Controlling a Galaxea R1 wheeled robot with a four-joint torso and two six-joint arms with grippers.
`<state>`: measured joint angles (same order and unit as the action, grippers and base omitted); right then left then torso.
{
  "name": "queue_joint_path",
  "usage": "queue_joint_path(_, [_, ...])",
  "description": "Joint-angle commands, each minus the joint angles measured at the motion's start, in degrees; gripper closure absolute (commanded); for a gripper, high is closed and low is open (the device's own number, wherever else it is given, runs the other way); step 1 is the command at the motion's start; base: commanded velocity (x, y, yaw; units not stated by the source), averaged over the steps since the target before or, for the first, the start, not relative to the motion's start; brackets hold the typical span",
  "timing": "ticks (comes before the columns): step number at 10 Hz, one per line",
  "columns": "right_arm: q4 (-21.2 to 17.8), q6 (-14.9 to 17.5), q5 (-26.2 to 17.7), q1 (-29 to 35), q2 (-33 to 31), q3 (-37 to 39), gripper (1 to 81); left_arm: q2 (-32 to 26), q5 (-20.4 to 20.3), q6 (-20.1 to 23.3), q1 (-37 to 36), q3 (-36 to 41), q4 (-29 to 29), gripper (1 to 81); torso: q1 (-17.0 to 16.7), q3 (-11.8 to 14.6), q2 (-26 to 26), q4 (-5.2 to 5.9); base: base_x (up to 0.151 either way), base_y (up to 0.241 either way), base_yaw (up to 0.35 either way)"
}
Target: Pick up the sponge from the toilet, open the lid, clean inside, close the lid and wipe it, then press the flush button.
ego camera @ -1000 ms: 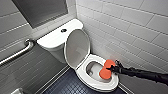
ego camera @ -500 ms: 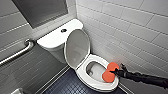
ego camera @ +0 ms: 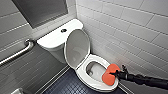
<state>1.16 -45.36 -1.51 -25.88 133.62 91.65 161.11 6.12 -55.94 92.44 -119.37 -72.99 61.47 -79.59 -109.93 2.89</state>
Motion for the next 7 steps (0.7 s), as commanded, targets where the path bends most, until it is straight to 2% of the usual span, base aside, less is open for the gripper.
queue_joint_path(1, [-0.8,-2.3,-3.4,4.3,-5.1,-7.7,81.1,-0.1,2.2,0.1,3.1,1.1,-0.3,1.0,0.0,0.0,0.0,0.00,0.000,0.000,0.000])
queue_joint_path(5, [-0.9,-3.1,-0.9,0.6,-7.7,-13.1,81.1,0.0,1.6,0.7,3.1,1.1,-0.3,1.0,0.0,0.0,0.0,0.00,0.000,0.000,0.000])
queue_joint_path(7, [-0.3,-3.0,-1.5,2.4,-7.9,-15.3,81.1,0.1,1.6,0.7,3.1,1.1,-0.3,1.0,0.0,0.0,0.0,0.00,0.000,0.000,0.000])
